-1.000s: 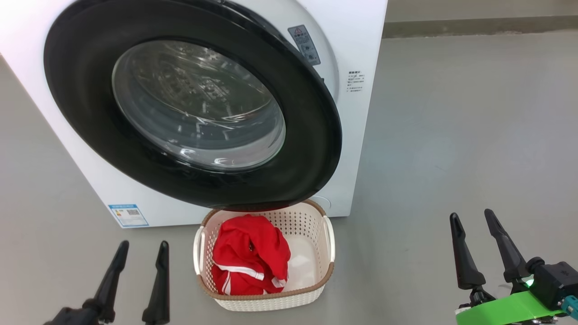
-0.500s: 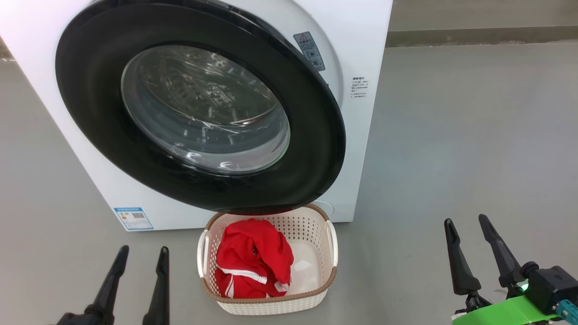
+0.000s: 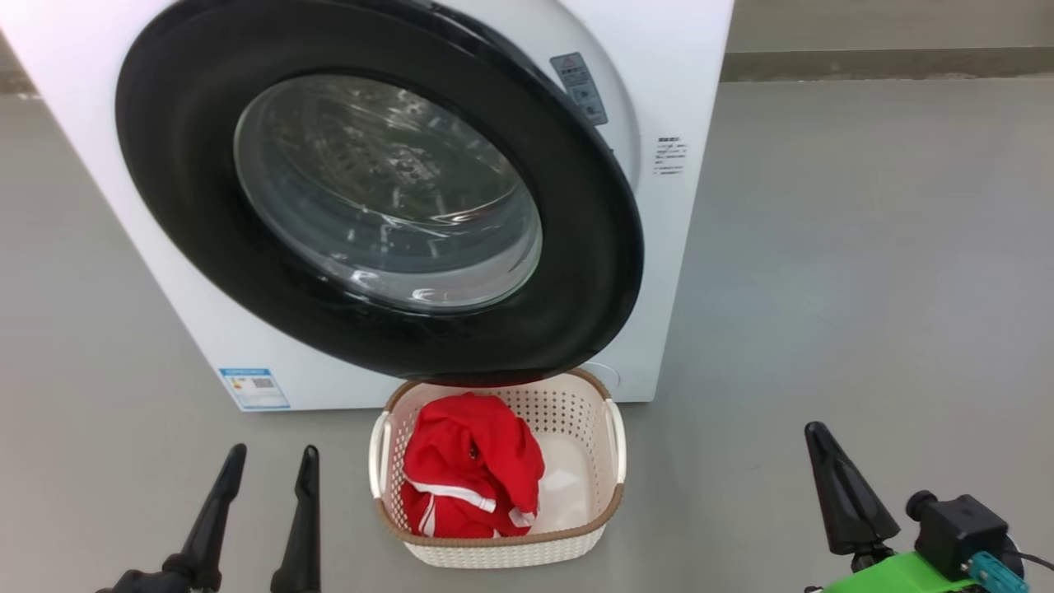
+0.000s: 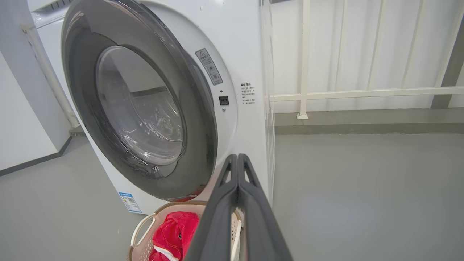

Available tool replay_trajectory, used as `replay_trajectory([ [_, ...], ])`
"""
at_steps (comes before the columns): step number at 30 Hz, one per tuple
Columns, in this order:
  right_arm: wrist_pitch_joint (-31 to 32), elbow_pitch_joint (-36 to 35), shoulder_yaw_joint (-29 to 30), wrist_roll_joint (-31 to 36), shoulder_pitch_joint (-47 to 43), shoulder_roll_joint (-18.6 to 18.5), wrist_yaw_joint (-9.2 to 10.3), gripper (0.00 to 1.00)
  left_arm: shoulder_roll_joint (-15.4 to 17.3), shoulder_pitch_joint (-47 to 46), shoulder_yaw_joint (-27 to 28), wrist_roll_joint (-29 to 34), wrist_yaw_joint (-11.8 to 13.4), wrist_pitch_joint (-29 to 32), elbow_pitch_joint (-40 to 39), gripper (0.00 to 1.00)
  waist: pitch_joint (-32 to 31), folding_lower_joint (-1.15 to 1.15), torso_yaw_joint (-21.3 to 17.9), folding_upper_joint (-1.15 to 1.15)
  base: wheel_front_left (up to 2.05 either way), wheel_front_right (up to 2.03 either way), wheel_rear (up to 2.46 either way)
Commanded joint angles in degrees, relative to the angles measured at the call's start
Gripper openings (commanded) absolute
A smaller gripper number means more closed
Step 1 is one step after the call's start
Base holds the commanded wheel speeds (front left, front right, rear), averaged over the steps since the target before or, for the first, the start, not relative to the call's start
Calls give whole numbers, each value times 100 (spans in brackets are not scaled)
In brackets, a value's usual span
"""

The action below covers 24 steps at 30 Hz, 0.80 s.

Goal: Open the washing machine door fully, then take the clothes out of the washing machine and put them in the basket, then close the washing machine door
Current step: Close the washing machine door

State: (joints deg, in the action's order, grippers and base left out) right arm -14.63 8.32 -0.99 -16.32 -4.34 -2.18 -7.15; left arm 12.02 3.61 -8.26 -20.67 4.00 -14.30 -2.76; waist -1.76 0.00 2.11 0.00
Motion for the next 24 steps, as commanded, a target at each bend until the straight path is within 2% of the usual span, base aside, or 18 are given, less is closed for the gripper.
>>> replay_trajectory([
  [1,-37,-73,-165,104,304,-70,-34,0,45,-190,228,18,-15,-70,-169,100,30,0,62,0,0,0,0],
  [15,400,795,-815,318,1505,-70,-34,0,-76,-396,-72,23,-90,1,-247,100,317,0,547,0,0,0,0],
  [24,245,1160,-1031,435,2578,-109,-34,0,-179,-645,-198,38,-29,69,-305,100,811,0,929,0,0,0,0],
])
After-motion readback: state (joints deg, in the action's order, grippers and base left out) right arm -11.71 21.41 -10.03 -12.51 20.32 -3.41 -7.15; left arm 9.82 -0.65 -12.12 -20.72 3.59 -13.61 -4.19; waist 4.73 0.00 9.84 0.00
